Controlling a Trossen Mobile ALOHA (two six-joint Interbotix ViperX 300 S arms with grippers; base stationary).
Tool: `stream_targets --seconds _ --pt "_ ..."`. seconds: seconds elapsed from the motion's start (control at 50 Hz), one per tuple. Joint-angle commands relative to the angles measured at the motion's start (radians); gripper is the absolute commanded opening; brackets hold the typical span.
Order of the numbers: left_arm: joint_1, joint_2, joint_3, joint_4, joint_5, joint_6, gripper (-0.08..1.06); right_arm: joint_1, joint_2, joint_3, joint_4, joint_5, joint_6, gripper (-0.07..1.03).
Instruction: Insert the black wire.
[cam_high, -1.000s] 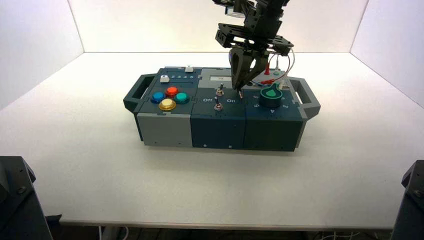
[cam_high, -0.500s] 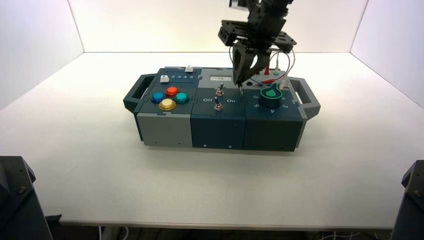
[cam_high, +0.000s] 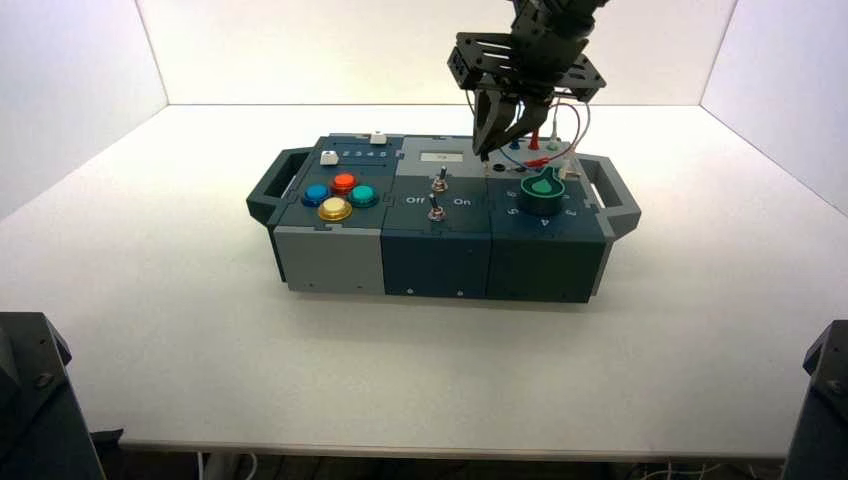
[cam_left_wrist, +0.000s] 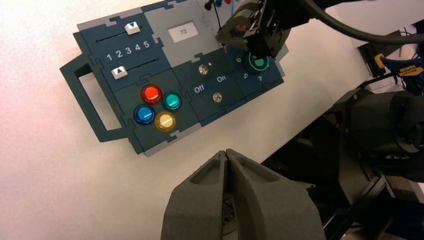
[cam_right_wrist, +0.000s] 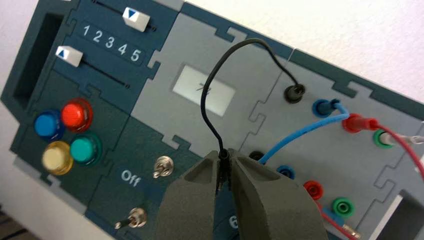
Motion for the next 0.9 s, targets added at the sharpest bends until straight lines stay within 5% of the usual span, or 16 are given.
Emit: stream_targets --seconds 0.02,0.5,0.9 --pt "0.003 -0.006 -0.014 -0.006 0.000 -0.002 -0.03 0.003 -0.038 0.009 -0.020 -0.061 0.002 -0.02" --pt "0.002 -0.006 -0.012 -0.008 -0.011 -0.003 -0.03 -0.008 -0.058 0.067 -0.074 -0.236 0.002 -0.02" --pt "0.002 -0.034 0.046 0.018 -0.161 0.003 -0.03 -0.034 -0.078 0.118 -0.077 -0.337 0.000 -0.02"
